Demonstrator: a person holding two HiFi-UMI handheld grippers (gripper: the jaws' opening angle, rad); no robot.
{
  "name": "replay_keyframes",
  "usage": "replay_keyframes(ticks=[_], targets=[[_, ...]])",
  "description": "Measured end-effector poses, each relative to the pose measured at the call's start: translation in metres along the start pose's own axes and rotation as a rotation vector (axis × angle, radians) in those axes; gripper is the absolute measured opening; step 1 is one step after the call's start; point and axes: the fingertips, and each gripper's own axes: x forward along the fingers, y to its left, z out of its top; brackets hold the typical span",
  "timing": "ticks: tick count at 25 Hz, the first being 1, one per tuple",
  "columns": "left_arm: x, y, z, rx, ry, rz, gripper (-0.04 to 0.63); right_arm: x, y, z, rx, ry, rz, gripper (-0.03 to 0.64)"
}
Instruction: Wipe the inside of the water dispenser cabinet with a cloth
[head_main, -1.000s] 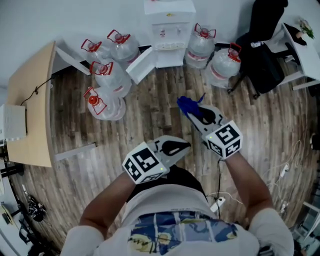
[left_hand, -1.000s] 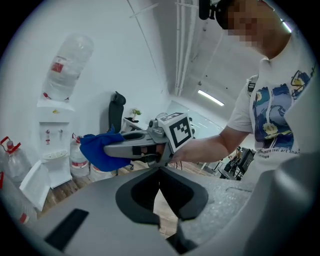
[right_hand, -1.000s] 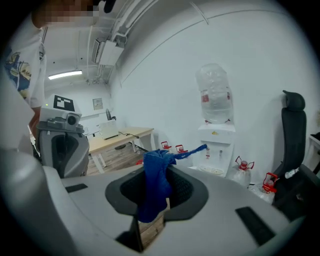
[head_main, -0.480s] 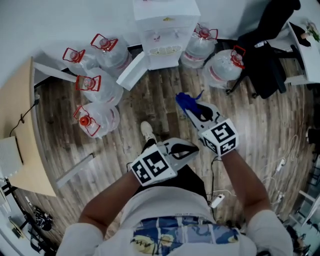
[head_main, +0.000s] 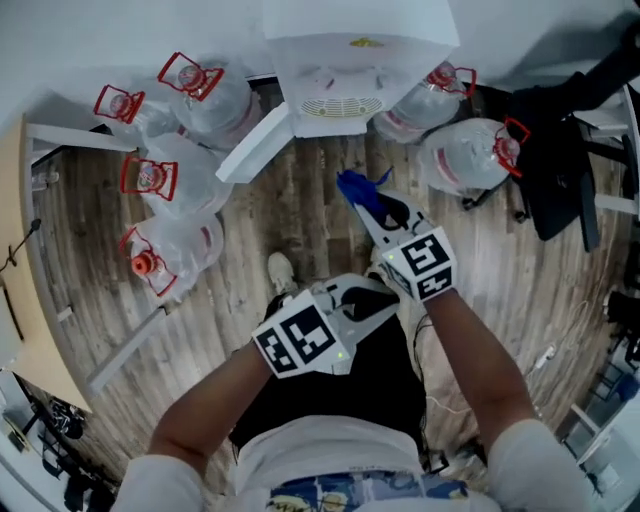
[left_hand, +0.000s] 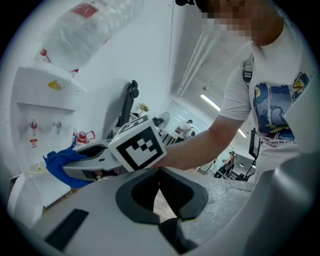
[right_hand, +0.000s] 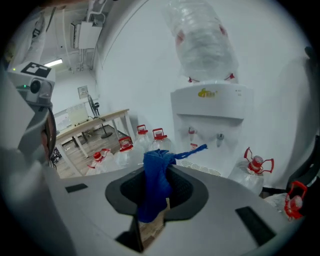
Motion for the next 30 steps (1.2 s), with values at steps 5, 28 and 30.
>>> replay_keyframes(ticks=[5,28,30], targets=[[0.048,0.079,-0.024,-0.031,-0.079,0.064,0.003,0.076,-0.058,-0.061,-0.070,0.032,0.067,0.075],[0.120,0.322,-0.207,0.046,-0.159,0.070,0.003,0.401,-0.230,-0.247,-0.014,-0.228,-0.152,0.075],[0.121,0.337,-0.222,0.040,-0.150,0.082,0.003,0.421,-0.245,-0.248,0.004,-0.260,-0.168,0.075]])
